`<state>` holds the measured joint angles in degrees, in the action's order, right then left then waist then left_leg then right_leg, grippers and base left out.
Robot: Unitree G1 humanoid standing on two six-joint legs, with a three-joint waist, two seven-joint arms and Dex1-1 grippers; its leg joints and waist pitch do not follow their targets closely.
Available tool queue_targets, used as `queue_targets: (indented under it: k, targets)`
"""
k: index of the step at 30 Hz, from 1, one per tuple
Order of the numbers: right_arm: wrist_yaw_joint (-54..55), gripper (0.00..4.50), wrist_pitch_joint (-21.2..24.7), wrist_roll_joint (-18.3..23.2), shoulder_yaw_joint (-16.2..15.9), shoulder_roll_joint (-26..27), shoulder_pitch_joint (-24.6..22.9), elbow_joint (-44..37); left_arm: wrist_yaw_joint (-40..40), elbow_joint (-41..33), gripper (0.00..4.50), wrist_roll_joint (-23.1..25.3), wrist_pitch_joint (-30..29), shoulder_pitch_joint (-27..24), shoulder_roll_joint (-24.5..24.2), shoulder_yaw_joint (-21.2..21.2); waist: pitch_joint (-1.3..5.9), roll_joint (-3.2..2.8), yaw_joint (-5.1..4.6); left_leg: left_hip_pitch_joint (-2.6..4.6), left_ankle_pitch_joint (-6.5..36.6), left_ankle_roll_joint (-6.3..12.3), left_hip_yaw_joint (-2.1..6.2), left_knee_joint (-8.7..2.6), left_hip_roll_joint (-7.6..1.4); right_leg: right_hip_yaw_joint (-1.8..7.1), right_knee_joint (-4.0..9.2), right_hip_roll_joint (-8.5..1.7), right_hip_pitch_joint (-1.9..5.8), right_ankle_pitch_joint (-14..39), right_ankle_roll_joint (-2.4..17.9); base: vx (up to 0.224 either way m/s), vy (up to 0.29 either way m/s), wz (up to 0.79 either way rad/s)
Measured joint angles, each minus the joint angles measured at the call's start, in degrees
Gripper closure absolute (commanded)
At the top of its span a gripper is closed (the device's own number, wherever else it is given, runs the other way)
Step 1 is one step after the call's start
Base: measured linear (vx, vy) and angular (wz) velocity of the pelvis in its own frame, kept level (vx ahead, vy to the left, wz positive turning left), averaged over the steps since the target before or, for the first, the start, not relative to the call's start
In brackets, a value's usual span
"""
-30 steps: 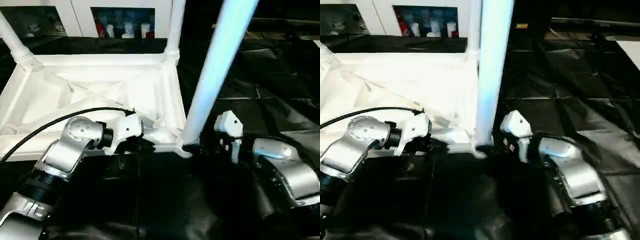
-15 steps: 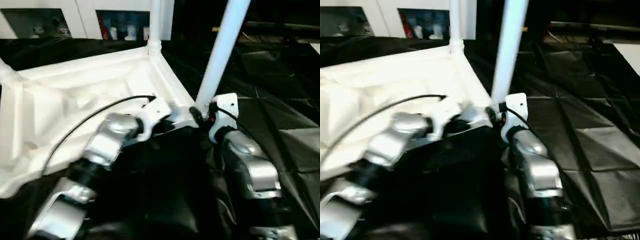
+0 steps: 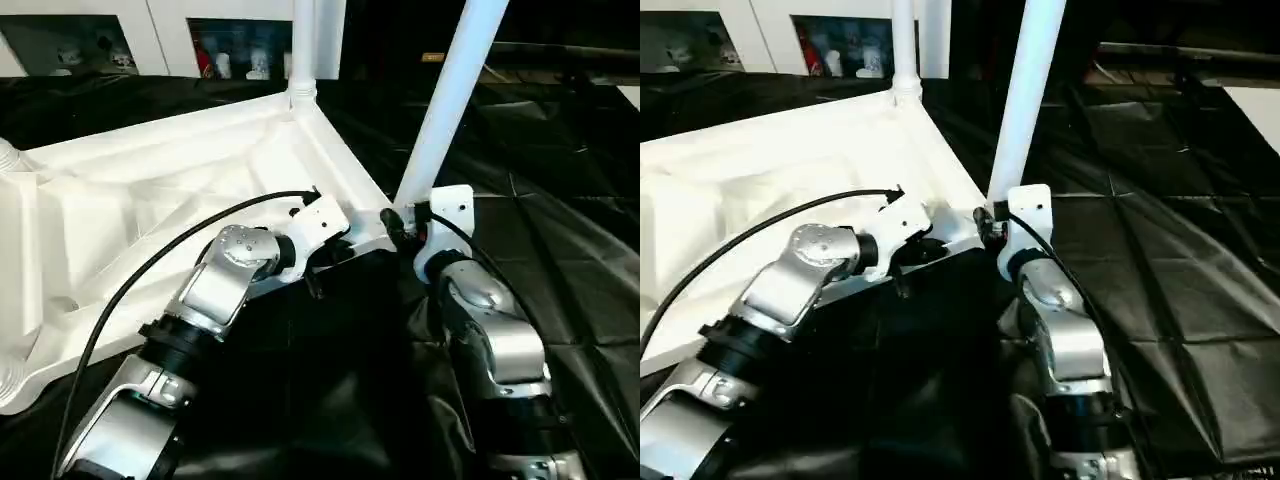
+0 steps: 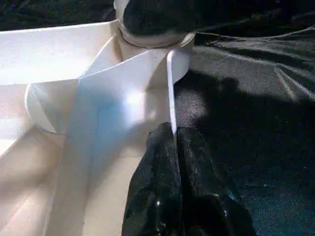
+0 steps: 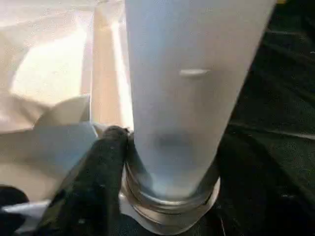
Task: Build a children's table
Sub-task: Rotate leg to tighten
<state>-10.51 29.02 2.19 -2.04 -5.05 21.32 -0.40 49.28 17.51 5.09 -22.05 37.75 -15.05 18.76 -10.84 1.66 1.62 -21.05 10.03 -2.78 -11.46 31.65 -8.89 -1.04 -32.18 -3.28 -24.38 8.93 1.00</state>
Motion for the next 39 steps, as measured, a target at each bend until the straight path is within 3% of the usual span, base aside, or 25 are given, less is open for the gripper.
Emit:
queue_targets:
  k: [8, 14, 20, 25, 39]
  targets:
    - [-25.78, 1.45, -0.04, 6.59, -1.92, -17.90, 0.07, -3.25, 8.35, -3.76, 4.50, -3.67, 2.88, -2.01, -6.24, -0.88, -0.24, -0.39, 0.23, -0.28, -0.11, 0.36, 0.00, -0.17, -0.32, -0.06, -0.91, 0.26, -0.89, -0.15, 0.11, 0.007, -0.004, 0.00]
    - [-40.15, 1.45, -2.76, 9.68, -4.18, -25.54, -1.31, -5.68, 17.04, -7.54, 4.50, -6.94, 5.20, -5.24, -11.38, -0.84, -0.28, -0.45, 0.34, -0.35, -0.04, 0.45, 0.00, -0.18, -0.53, -0.10, -0.90, 0.45, -0.93, 0.02, 0.36, 0.000, 0.000, 0.00]
    - [-45.35, 1.45, -4.15, 11.29, -5.32, -27.08, -1.31, -5.81, 20.32, -9.61, 4.50, -7.83, 5.50, -6.37, -13.13, 0.02, -0.33, -0.52, 0.38, -0.40, -0.03, 0.46, -0.08, 0.11, -0.51, -0.09, -0.93, 0.33, -0.84, -0.01, 0.38, 0.000, 0.000, 0.00]
    - [-46.01, 1.00, -4.31, 11.68, -5.52, -27.01, -1.29, -5.60, 20.58, -9.66, 4.50, -7.91, 5.69, -6.46, -13.34, 0.03, -0.33, -0.52, 0.34, -0.39, -0.03, 0.46, -0.08, 0.11, -0.52, -0.09, -0.96, 0.34, -0.83, -0.01, 0.38, 0.000, 0.000, 0.00]
    - [-48.68, 1.00, -5.50, 11.52, -7.05, -29.39, -1.98, -5.61, 21.32, -9.69, 4.50, -8.22, 5.97, -6.54, -13.54, 0.27, -0.33, -0.52, 0.50, -0.39, 0.00, 0.52, -0.08, 0.23, -0.53, -0.10, -1.04, 0.33, -0.81, -0.01, 0.39, 0.000, 0.000, 0.00]
